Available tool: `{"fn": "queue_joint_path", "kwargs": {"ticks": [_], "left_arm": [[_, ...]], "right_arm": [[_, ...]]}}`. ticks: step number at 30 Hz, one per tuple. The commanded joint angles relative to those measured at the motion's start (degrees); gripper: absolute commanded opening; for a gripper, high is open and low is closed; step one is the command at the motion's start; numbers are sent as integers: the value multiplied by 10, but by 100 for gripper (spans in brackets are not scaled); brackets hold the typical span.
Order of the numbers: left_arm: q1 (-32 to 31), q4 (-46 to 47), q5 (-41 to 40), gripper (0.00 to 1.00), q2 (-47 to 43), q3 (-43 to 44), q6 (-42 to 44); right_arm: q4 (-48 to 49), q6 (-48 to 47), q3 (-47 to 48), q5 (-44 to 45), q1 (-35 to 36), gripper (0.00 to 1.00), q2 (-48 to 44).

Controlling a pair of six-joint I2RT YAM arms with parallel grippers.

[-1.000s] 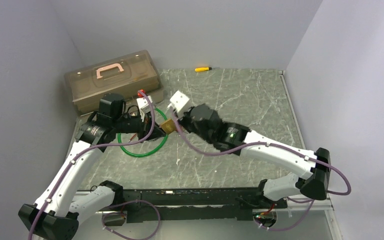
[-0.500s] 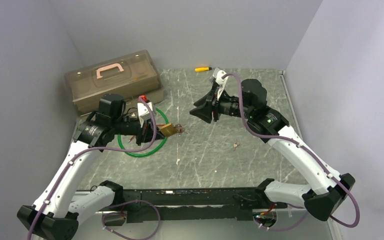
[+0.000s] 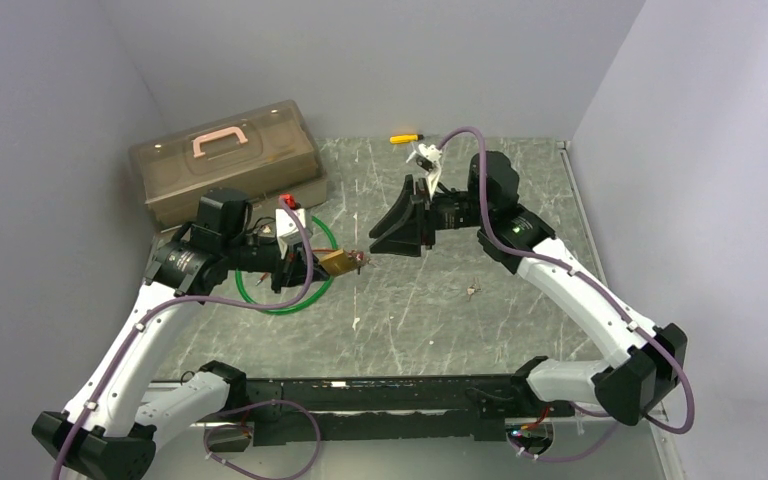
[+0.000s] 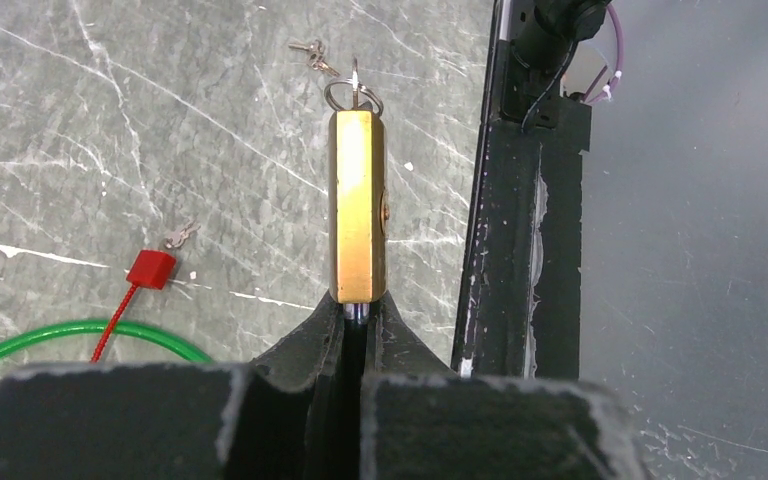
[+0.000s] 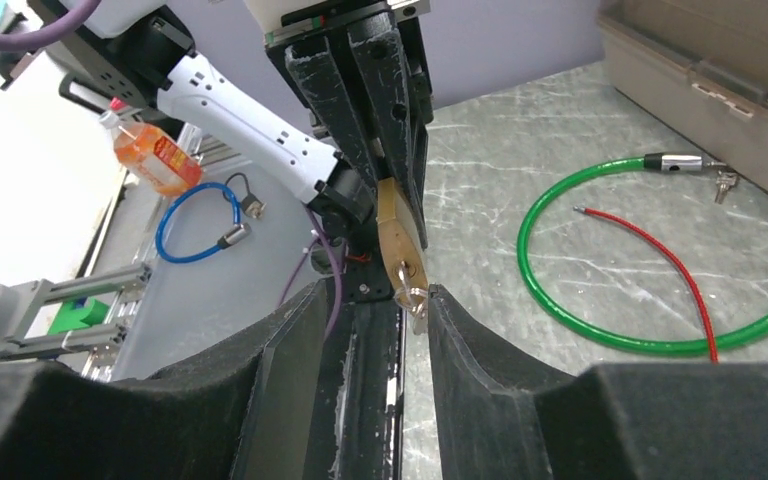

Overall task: Unlock with the key
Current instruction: Unlock the lock.

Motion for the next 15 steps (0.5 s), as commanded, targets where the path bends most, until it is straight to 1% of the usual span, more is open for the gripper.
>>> {"fn": "queue_joint_path", "kwargs": {"ticks": [1, 2, 5, 8, 15], "left_arm": [[-3, 34, 40, 0, -7, 34, 7], [-3, 35, 42, 0, -6, 35, 6], [-4, 37, 45, 0, -4, 40, 3], [-5, 39, 48, 0, -2, 42, 1], [-6, 38, 49, 0, -2, 42, 2]], "right_arm": [[32, 9, 14, -29, 10, 43, 17], [6, -6, 22, -20, 14, 41, 23], [-8, -14, 26, -3, 18, 33, 34], [-22, -22, 34, 8, 25, 33, 45], [-9, -15, 37, 5, 35, 34, 53]]}}
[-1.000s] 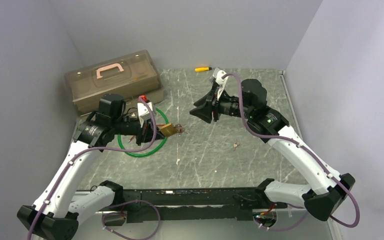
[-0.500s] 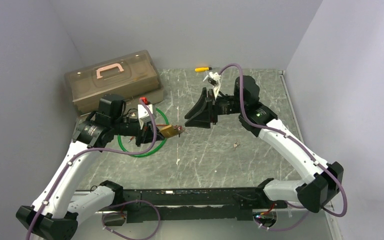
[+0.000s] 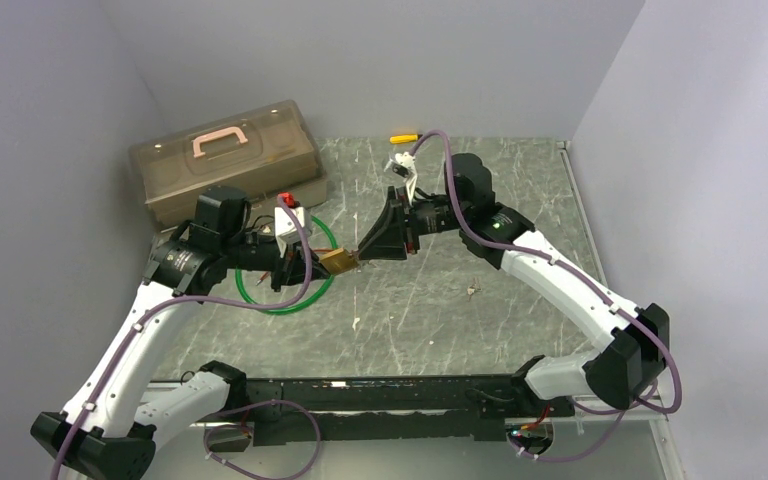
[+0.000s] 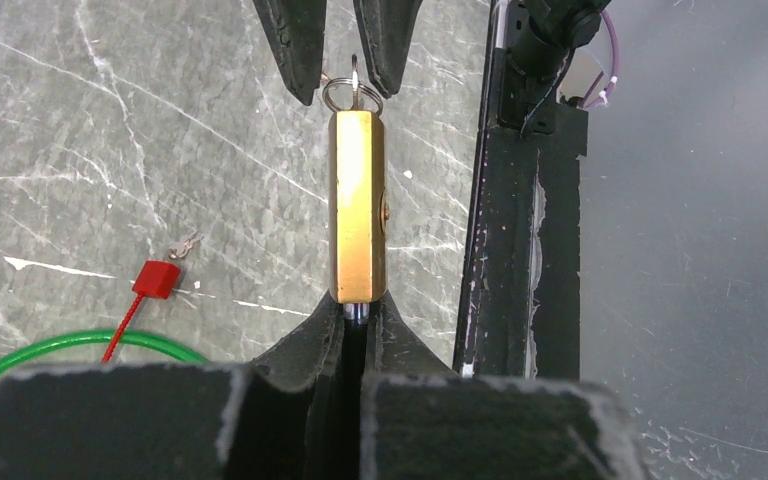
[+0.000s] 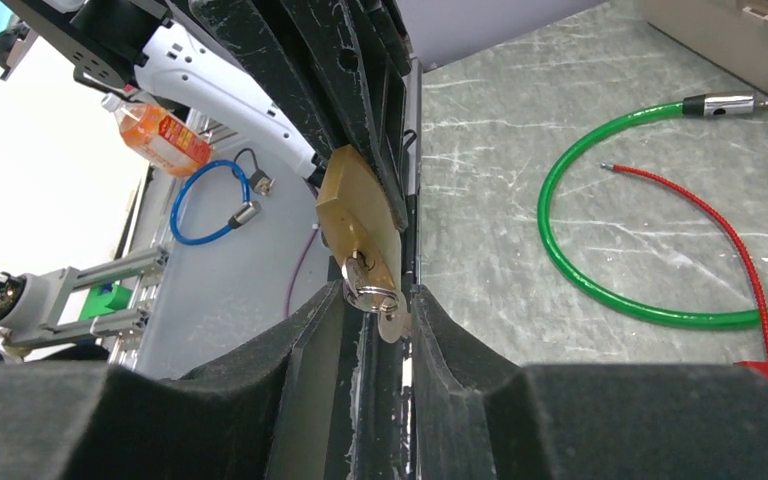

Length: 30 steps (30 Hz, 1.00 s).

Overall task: Unlock with the key
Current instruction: Unlock the lock.

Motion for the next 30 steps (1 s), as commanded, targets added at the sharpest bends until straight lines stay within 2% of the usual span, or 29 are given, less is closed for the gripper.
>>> {"fn": "queue_joint_path", "kwargs": {"ticks": [1, 6, 13, 20, 30], "left_arm": [[-2, 38, 44, 0, -4, 31, 2], [-3, 40, 44, 0, -4, 29, 2], [-4, 34, 39, 0, -5, 29, 11], [-5, 7, 3, 0, 0, 55, 59], [-23, -23, -95, 0, 46, 178, 140]], "right_arm": [[24, -6, 28, -3, 8, 34, -2], [45, 4, 23, -5, 15, 30, 0], [61, 15, 17, -28, 16, 0, 11], [90, 62, 3, -49, 17, 0, 24], [112, 164, -24, -25, 17, 0, 66]]}}
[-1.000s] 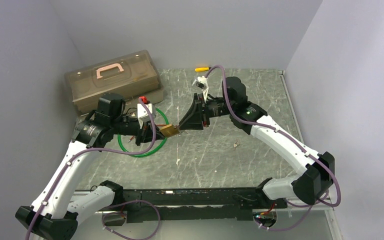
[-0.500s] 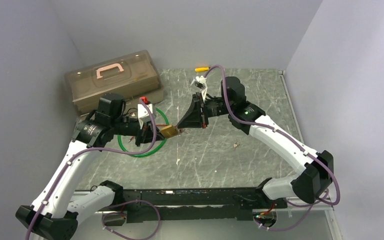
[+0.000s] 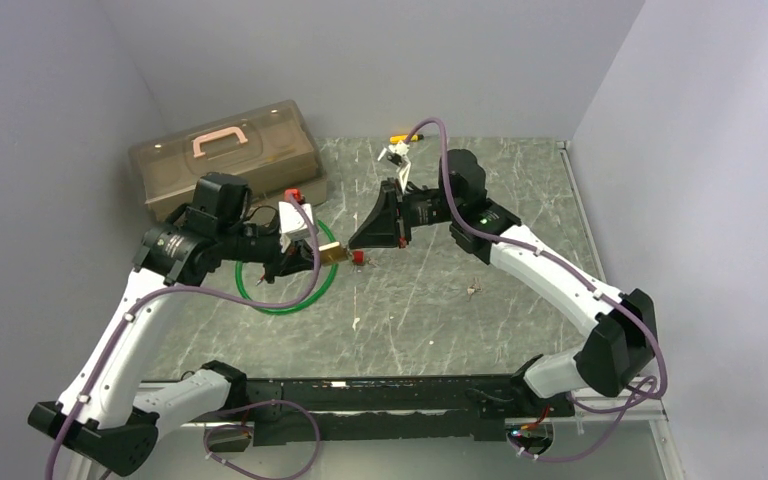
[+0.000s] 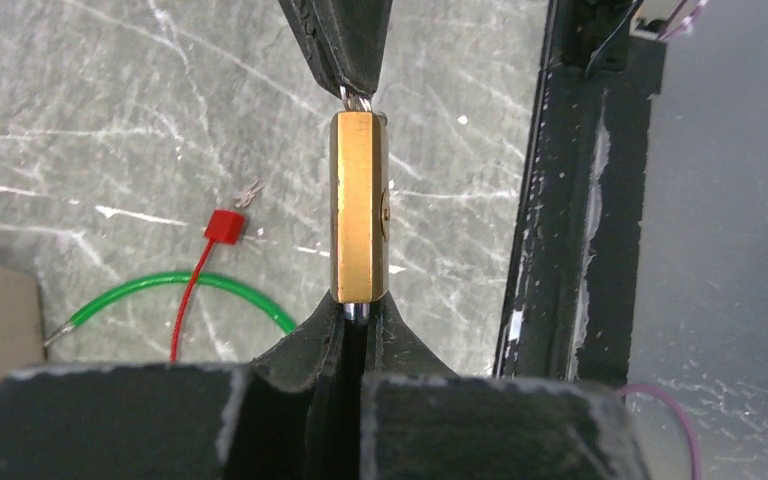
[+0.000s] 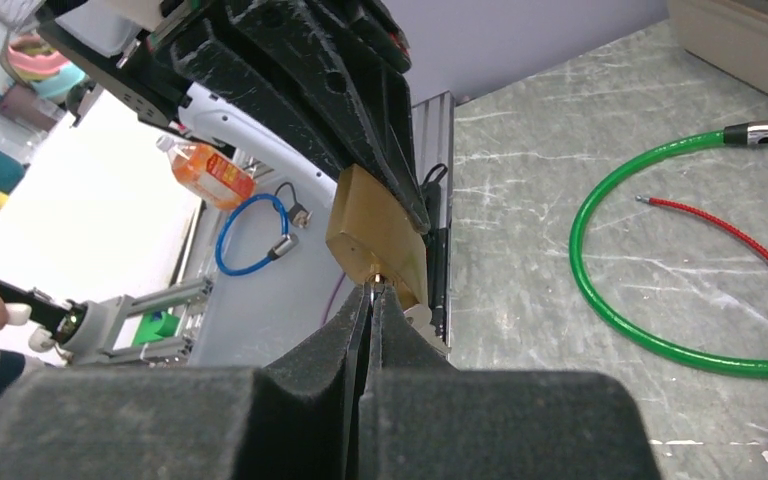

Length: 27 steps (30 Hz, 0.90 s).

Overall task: Unlock with the key
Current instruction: Unlock the lock.

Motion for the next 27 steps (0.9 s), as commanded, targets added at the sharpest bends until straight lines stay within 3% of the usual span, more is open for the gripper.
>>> {"fn": "queue_joint_path", "kwargs": {"ticks": [1, 10, 23, 27], "left_arm": [[-19, 83, -27, 0, 17, 95, 64], [-58, 44, -87, 0, 50, 169, 158], [-72, 53, -153, 0, 25, 136, 208], [-73, 59, -189, 0, 13, 120, 241]], "right_arm": [[5, 69, -27, 3, 10, 0, 35], [138, 216, -60, -13, 8, 0, 68], [330, 405, -83, -38, 3, 0, 95], [332, 417, -82, -42, 2, 0, 92]]}}
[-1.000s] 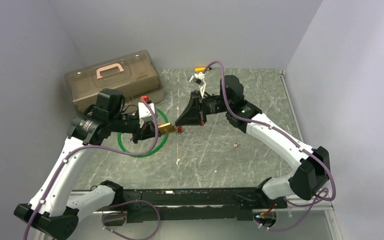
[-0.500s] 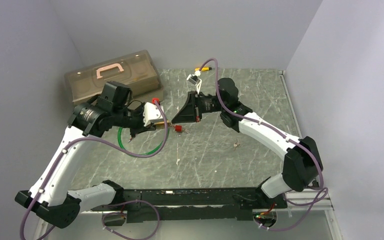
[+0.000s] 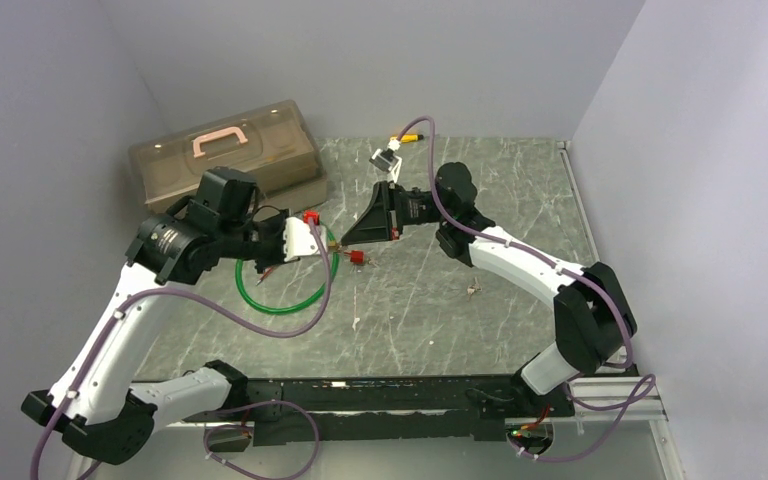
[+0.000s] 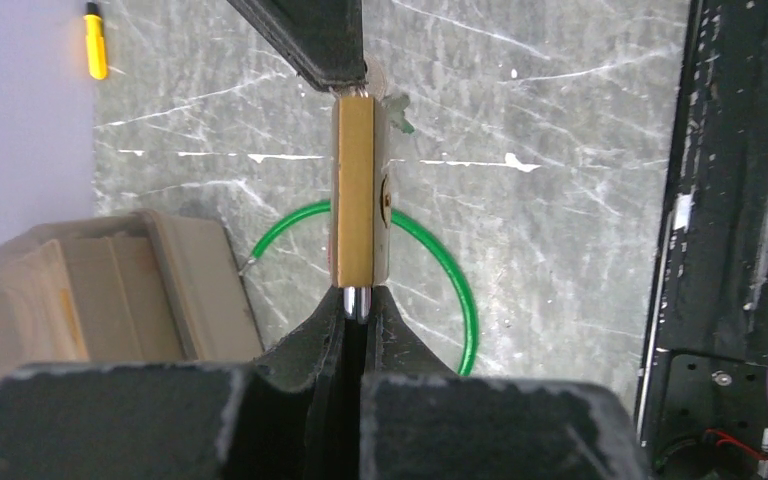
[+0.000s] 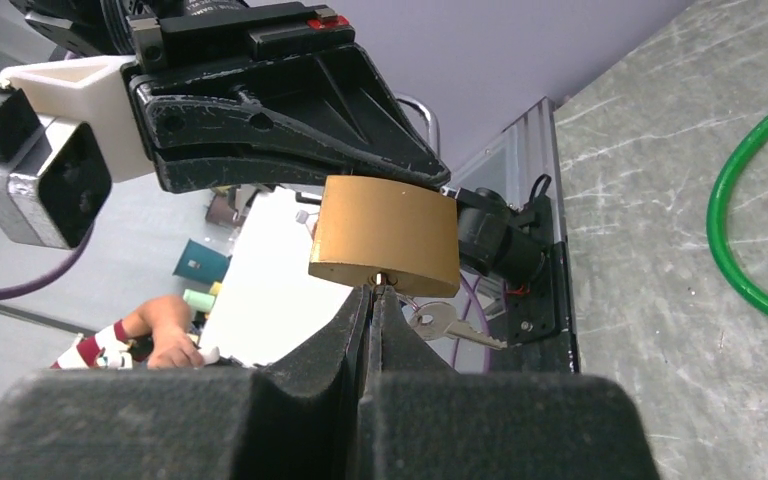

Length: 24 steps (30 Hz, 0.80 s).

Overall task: Unlock with the key
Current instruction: Unlock the lock.

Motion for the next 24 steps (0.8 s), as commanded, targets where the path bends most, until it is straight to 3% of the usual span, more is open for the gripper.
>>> {"fn": "queue_joint_path", "kwargs": {"ticks": [1, 4, 7, 9, 12, 14, 17, 18, 24], "left_arm": [[-6, 169, 0, 0, -32, 6, 56], [-6, 159, -3, 0, -37, 4, 58], [-5, 140, 19, 0, -39, 7, 43], [-4, 134, 32, 0, -41, 8, 31], [-3, 133, 44, 0, -40, 7, 16], [-1, 135, 55, 0, -39, 4, -3], [0, 131, 69, 0, -37, 1, -18], [0, 128, 75, 0, -36, 2, -22], [0, 114, 101, 0, -28, 12, -37]], "right_arm": [[-4, 22, -1, -26, 14, 0, 1], [-105, -58, 23, -15, 7, 4, -16], [-239, -195, 59, 5, -6, 32, -47], [-318, -277, 86, 36, -15, 36, -68], [-331, -296, 95, 35, -26, 39, -82], [-364, -326, 107, 36, -28, 47, -85], [-394, -374, 113, 39, -35, 80, -100], [-385, -384, 108, 40, -36, 96, -110], [-260, -405, 74, 22, -21, 100, -146]]}}
